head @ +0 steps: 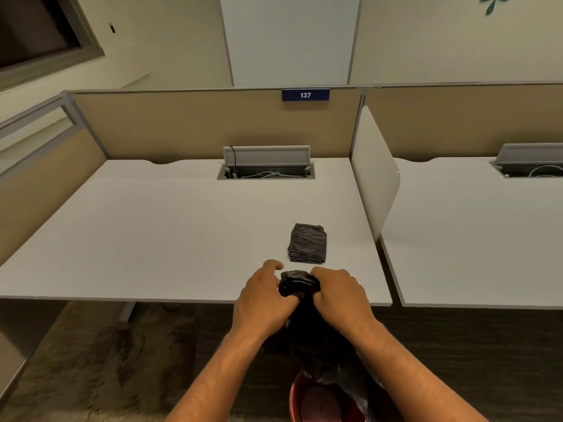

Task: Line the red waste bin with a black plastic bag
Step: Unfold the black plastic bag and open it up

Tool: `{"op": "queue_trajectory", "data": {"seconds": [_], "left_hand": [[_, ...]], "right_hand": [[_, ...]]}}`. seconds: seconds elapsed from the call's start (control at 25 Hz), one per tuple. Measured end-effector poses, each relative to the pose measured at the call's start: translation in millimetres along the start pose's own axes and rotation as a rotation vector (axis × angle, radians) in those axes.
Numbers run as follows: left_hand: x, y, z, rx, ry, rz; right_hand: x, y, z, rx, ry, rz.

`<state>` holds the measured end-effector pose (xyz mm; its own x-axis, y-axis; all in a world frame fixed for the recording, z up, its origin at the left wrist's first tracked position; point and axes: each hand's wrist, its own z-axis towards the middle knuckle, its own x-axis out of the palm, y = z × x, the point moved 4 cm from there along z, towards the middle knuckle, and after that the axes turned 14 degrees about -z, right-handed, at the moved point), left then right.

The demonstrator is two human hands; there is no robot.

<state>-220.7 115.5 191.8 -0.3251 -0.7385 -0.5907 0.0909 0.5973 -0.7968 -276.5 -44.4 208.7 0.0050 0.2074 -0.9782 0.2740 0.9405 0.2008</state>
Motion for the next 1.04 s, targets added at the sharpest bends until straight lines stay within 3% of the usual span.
{"op": "queue_trajectory", "data": {"seconds": [0.12, 0.24, 0.56, 0.64, 0.72, 0.8, 0.88, 0.96, 1.04], "left_hand": [[19, 26, -8, -0.264, 0.171, -0.188], [30, 43, -16, -0.305, 0.217, -0.390], [-28, 65, 3, -0.299, -0.334, -0.663], [-37, 66, 4, -0.206, -0.357, -0.553], [-44, 61, 1, -0.003, -0.373, -0.251], [-48, 61, 1, 0.199, -0.301, -0.048], [-50, 67, 8, 0.281, -0.044, 0.045], [-47, 80, 13, 0.217, 0.241, 0.163], [-45, 91, 15, 0.141, 0.336, 0.312]], "right_hand": [[1, -5, -1, 0.046, 0.009, 0.103], [4, -14, 0, 0.077, 0.021, 0.195], [-2, -68, 2, 0.212, -0.051, 0.240], [-2, -78, 2, 0.250, -0.065, 0.236], [-2, -85, 0, 0.262, -0.080, 0.225], [-2, -92, -3, 0.289, -0.100, 0.238], [-1, -100, -7, 0.329, -0.109, 0.247], [0, -105, -11, 0.343, -0.100, 0.247], [2, -107, -16, 0.333, -0.090, 0.270]]}}
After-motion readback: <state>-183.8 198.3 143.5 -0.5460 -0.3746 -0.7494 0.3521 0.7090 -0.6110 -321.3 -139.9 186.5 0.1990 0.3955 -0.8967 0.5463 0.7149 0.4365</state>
